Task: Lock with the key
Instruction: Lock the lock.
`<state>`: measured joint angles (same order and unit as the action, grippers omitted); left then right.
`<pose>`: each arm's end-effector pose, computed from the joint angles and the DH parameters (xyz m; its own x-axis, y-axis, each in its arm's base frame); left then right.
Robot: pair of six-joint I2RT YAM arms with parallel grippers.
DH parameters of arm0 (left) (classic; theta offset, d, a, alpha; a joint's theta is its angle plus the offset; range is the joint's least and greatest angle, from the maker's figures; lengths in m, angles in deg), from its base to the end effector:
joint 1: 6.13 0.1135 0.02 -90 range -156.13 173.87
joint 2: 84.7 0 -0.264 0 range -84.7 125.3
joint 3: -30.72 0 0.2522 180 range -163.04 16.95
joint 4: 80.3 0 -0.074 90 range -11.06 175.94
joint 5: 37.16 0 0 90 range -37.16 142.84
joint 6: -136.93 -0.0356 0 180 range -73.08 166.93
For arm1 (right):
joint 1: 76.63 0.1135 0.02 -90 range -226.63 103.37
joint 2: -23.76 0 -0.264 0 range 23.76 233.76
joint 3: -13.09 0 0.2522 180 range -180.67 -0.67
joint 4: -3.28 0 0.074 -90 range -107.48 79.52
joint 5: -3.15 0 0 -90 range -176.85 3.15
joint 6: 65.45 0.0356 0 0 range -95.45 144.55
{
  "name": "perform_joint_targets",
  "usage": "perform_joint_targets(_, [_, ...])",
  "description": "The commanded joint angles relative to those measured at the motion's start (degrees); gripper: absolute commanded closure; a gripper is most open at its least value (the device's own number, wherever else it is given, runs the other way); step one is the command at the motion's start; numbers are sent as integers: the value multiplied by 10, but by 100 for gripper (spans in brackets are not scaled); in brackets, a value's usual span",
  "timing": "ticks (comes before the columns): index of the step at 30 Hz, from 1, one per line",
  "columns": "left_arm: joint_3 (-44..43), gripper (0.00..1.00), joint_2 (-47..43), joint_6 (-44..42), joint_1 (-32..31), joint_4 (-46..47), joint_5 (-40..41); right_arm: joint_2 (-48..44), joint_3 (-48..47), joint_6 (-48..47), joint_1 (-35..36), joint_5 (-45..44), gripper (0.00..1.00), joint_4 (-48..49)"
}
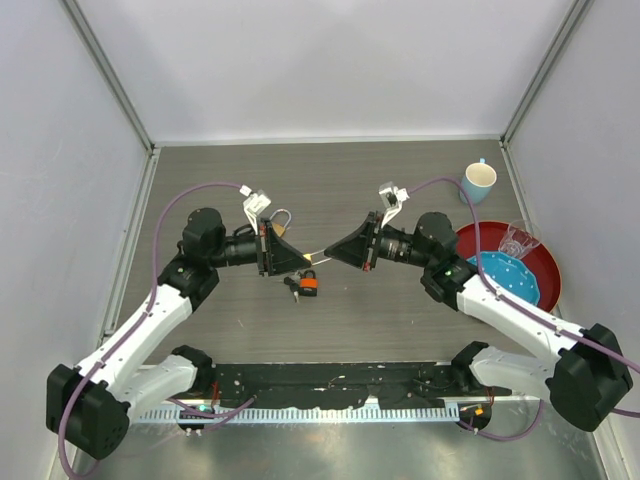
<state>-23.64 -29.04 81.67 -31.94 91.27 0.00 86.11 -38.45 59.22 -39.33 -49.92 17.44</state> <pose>0.1833 -0.1202 0.3096 -0.6779 -0.0545 -0.7332 0.7105 0.2078 -0.6723 0.1839 0.1670 0.3060 -0.5087 0.1841 -0.8410 -0.8173 0.2039 0.5390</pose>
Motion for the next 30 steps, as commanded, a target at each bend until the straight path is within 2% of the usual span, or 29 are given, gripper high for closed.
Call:
perform_joint_targets(1, [-10,100,9,-29,-32,-25,-6,-1,-79,-35,20,-2,98,-31])
perform_joint_targets(6, [19,100,4,4,-37,22,-17,24,-130,-44,9,8,98,-64])
perform_joint_targets(12, [42,100,9,38,-57,74,-13,79,-179,-8,8,31,98,-38])
perform_joint_targets(17, [53,100,23,58,-74,122,5,102,-183,17,7,32,98,-8])
perform_joint_targets(21, [54,100,19,60,-75,124,35,83,-168,6,8,16,92,-26])
perform_joint_targets(24, [59,100,3,66,-75,127,71,59,-158,-22,7,-19,84,-65])
perform_joint_targets(25, [61,100,-6,67,-76,129,91,52,-153,-29,8,-26,74,-67])
perform_joint_targets(27, [67,100,-14,72,-75,135,106,32,-137,-33,7,-45,64,-67])
perform_joint_targets(28, [70,100,-20,74,-76,137,120,26,-133,-34,6,-50,54,-67])
perform_joint_targets(30, [74,100,-27,78,-75,148,125,12,-124,-36,2,-62,48,-67])
